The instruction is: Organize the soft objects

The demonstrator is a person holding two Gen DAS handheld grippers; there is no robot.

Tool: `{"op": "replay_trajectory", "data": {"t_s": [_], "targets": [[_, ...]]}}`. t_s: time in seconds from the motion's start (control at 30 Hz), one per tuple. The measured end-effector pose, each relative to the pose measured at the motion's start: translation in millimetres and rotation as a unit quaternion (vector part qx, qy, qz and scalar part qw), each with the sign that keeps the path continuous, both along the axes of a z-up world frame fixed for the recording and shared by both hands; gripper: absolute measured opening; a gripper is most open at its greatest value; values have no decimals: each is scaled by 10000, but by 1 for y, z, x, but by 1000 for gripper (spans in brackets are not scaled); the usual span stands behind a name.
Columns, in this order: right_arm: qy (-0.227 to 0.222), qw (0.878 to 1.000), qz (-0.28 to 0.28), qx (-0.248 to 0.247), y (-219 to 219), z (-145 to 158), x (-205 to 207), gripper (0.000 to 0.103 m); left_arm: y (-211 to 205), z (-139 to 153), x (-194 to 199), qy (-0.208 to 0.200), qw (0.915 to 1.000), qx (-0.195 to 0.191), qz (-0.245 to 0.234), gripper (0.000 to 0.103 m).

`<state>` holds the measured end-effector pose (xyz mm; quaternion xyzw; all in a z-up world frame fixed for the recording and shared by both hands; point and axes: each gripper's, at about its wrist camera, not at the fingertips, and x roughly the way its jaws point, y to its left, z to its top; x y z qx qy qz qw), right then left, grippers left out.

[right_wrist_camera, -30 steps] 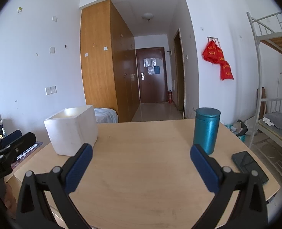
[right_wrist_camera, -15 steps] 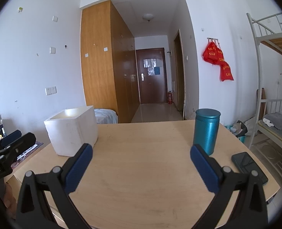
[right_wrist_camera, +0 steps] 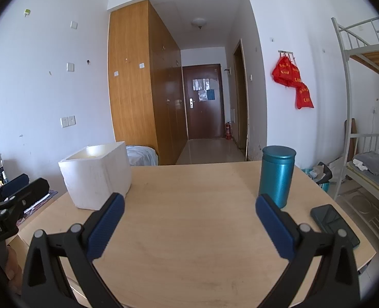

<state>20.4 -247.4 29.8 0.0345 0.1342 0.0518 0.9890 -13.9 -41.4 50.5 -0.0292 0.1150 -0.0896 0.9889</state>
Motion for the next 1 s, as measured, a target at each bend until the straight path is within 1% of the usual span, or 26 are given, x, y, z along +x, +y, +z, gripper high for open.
{"op": "replay_trajectory", "data": {"t_s": [0.7, 0.87, 1.0], "targets": [[7, 10000, -4, -52, 0, 1, -2, 103, 5, 1, 1, -45, 9999, 31, 100, 99], [10, 10000, -12, -63, -1, 2, -2, 103, 4, 0, 3, 0, 10000, 49, 36, 99], [14, 10000, 0, -73, 1, 1, -2, 103, 7, 1, 2, -5, 10000, 35, 72, 99]]}}
